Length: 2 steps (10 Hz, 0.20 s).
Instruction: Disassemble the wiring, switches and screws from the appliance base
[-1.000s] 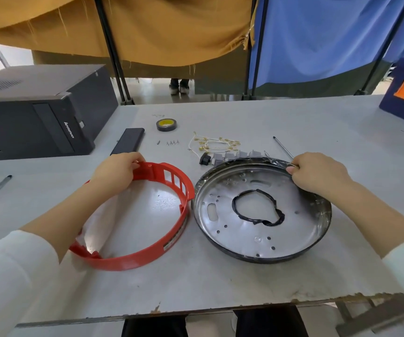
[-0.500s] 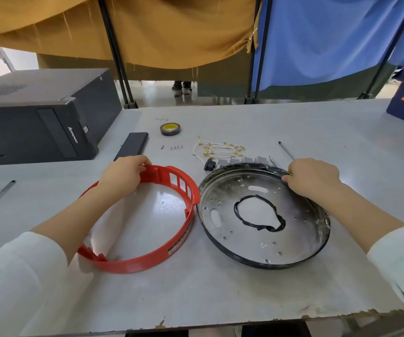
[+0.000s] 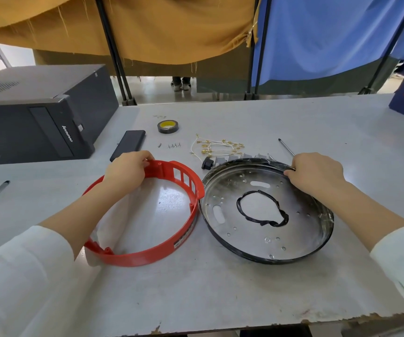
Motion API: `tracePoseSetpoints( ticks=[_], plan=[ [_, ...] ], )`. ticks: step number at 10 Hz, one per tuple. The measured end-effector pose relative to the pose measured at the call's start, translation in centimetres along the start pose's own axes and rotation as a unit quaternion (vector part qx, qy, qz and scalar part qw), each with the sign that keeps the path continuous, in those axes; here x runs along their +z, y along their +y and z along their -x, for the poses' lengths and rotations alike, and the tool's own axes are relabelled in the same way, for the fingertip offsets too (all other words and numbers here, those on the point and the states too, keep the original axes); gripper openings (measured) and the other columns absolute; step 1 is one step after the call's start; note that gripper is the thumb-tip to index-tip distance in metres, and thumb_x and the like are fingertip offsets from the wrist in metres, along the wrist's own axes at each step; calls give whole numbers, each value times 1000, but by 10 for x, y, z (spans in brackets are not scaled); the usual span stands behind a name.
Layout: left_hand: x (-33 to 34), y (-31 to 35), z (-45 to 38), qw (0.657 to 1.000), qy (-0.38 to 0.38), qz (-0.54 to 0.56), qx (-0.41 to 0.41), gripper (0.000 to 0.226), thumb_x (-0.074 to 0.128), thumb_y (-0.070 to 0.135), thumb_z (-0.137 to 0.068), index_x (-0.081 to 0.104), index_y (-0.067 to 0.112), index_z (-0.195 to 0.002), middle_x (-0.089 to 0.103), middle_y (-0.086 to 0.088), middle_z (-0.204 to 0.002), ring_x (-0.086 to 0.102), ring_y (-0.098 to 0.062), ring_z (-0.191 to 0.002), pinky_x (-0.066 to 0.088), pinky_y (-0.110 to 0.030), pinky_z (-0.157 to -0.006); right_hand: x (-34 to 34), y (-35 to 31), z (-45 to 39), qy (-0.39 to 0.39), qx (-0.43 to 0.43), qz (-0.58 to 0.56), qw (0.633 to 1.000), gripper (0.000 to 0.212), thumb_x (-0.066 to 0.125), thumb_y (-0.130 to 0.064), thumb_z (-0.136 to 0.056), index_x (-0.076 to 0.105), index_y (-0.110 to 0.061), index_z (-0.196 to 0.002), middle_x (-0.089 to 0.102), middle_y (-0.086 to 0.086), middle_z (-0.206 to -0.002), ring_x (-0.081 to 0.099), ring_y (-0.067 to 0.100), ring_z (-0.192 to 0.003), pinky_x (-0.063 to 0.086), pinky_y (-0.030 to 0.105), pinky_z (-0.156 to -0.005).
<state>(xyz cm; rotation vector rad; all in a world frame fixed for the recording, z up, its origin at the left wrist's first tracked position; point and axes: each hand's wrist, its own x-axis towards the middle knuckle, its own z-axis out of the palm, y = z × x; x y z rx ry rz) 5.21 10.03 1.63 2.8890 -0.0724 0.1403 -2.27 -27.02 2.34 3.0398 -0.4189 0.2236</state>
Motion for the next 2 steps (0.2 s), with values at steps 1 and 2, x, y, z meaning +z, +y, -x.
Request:
tracePoseSetpoints(
  ticks=[1, 2],
  plan=[
    [-2, 0, 2, 1000, -2, 16, -1, 30, 42, 11, -99, 59, 26, -119, 64, -1, -112, 56, -20, -88, 53, -33, -71, 2, -1, 1, -5, 3, -7, 1000, 16, 51, -25, -91, 59, -12, -86, 57, 5, -84, 51, 29, -75, 29, 25, -53],
    [-4, 2, 4, 999, 22, 36, 7, 24, 44, 19, -99, 59, 24, -118, 64, -2, -116, 60, -21, -93, 52, -32, -76, 4, -2, 4, 22, -11, -24, 999, 15, 49, -22, -90, 58, -10, -92, 54, 7, -91, 51, 29, -82, 30, 26, -55]
  ],
)
